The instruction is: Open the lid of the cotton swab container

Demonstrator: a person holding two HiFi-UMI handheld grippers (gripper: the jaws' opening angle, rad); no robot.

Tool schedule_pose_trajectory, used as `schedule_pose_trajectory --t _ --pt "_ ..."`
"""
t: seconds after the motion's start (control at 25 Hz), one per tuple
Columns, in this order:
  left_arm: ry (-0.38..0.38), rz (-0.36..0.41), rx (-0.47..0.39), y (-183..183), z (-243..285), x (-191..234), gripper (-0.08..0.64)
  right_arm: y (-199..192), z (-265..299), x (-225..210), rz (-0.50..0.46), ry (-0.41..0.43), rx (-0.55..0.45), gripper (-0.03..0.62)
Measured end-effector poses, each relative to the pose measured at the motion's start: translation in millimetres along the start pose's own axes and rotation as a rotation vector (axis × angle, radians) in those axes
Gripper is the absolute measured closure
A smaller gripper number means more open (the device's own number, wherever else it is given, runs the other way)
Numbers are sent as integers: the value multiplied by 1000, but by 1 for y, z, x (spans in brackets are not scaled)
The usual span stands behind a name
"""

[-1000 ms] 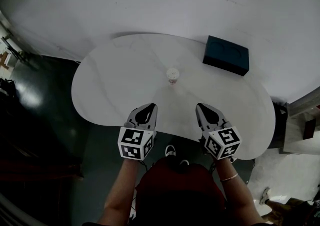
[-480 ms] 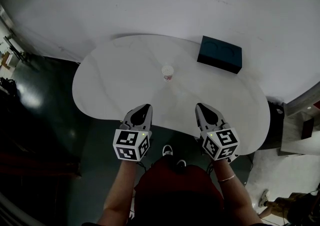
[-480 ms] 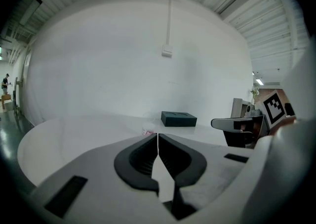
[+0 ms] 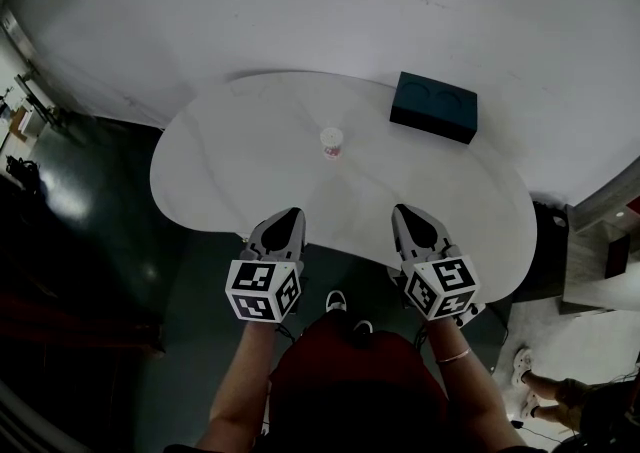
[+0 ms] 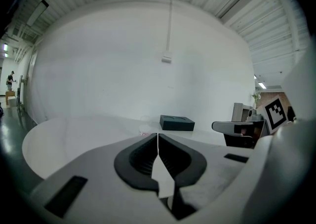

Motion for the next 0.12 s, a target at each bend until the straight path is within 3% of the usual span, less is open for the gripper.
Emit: schedule_pose_trajectory --t 0.12 --pt "-1 -19 -2 0 -5 -5 529 1 -7 1 2 -6 -2 577"
Point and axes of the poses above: the fingertips, and each gripper's own axes: z forward along the fingers, x to its left, y out of its top, the point moved 3 cm from there along -z, backward along the fingers, and after that the axes turned 7 degrees about y, right-handed, at the moved point
